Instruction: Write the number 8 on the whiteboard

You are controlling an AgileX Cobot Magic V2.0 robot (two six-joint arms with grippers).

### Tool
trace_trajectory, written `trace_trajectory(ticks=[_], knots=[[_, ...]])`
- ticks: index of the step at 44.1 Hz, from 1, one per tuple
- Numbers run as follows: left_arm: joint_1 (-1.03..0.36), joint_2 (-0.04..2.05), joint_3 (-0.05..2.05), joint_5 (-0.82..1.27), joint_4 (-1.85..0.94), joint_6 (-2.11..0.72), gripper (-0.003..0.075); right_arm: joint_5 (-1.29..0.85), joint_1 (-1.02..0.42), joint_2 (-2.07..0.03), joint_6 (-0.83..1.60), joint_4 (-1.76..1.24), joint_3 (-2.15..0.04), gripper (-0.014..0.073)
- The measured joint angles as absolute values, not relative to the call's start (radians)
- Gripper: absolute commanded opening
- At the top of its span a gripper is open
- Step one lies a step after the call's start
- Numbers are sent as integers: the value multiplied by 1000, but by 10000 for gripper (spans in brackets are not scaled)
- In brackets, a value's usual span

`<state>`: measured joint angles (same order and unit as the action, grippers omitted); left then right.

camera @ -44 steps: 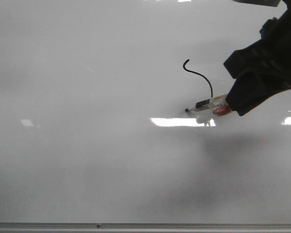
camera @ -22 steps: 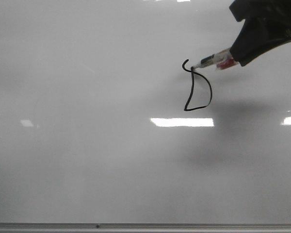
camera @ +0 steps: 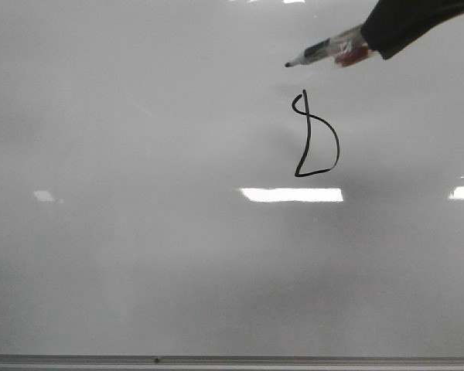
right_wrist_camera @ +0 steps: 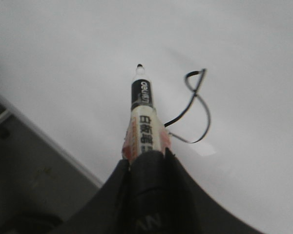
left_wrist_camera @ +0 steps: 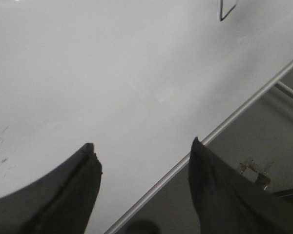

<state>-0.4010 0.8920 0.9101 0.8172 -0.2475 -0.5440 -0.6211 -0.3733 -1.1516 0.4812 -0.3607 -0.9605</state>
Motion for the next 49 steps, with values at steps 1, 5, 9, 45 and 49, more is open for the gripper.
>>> trace_trajectory(ticks=[1, 5, 9, 45, 49], knots=[[-411, 897, 910, 817, -266, -571, 400, -642, -381, -1136, 500, -361, -961, -107], [-472, 927, 910, 817, -354, -699, 400, -806, -437, -1081, 599, -361, -961, -107], [-539, 971, 910, 819, -415, -790, 400, -903, -485, -1050, 660, -359, -961, -107], [-890, 1357, 1084, 761, -514, -951, 189, -982, -575, -1032, 799, -473, -961, -107], [-890, 1357, 1084, 761, -514, -955, 119, -984, -575, -1032, 799, -474, -961, -93]])
